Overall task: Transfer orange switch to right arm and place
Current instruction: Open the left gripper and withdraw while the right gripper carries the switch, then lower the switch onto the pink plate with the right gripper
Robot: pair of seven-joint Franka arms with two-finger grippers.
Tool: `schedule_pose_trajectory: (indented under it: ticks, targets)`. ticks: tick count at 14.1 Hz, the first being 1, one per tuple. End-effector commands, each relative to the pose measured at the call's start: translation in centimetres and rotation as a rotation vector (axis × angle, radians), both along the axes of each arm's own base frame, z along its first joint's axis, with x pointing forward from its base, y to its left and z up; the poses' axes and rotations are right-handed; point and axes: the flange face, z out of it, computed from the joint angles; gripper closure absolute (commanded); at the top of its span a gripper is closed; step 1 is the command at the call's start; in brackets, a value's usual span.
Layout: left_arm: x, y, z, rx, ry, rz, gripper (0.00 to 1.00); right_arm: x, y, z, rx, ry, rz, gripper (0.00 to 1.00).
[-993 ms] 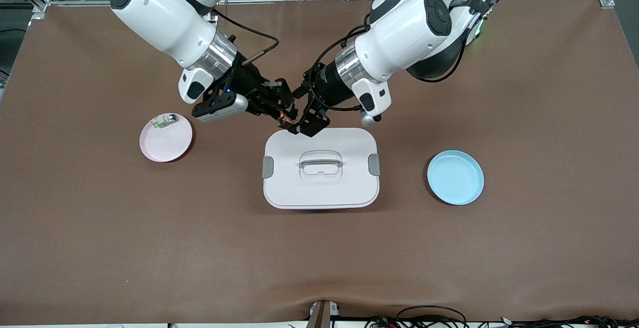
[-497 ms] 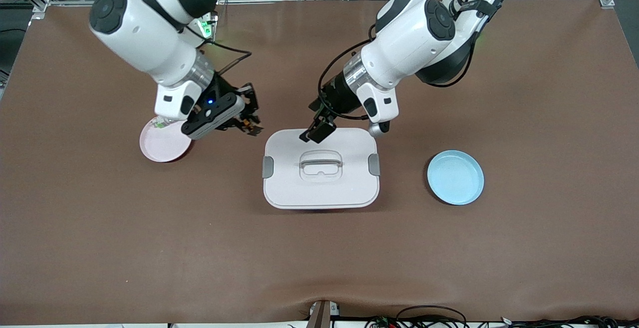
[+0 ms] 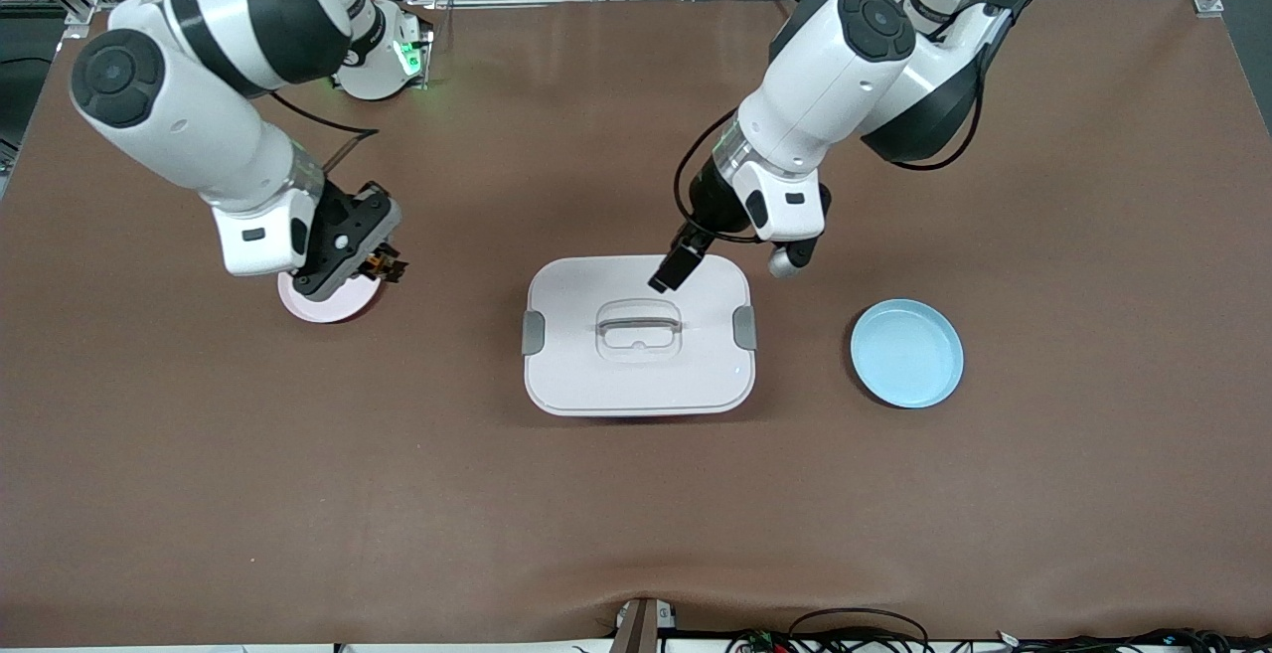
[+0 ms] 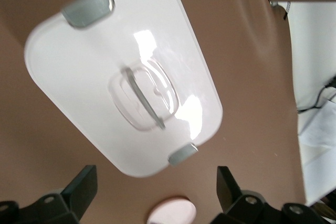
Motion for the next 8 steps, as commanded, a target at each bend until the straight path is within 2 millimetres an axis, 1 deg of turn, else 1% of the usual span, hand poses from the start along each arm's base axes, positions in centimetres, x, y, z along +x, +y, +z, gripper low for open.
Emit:
schedule_pose_trajectory:
  ticks: [1,3,4,5,6,7,8]
  targets:
    - [-0.5,3.4,-0.1,0.097,-0.029,-0.043,0.0,-1.3,-3.6,-0.7,-0.048,-0.023,0.159,1.0]
    - [0.1,6.4,-1.1,0.143,-0.017,-0.073,0.0,-2.3,-6.5,-3.2,-0.045,-0.068,0.203,1.0]
    - [0.3,7.7,-1.3,0.191,-0.028,-0.133,0.0,-3.1,-7.5,-5.3,-0.046,-0.105,0.26,1.0]
    - [0.5,9.2,-1.2,0.268,-0.045,-0.203,0.0,-3.3,-9.0,-7.2,-0.051,-0.135,0.31,1.0]
    - [0.6,10.9,-1.2,0.366,-0.047,-0.292,0.0,-3.6,-10.2,-8.6,-0.057,-0.157,0.361,1.0]
    - [0.6,12.2,-0.8,0.428,-0.049,-0.388,0.0,-3.9,-10.9,-9.8,-0.061,-0.159,0.389,1.0]
    - [1.1,14.0,-0.6,0.461,-0.058,-0.492,0.0,-4.2,-11.7,-10.8,-0.064,-0.149,0.396,1.0]
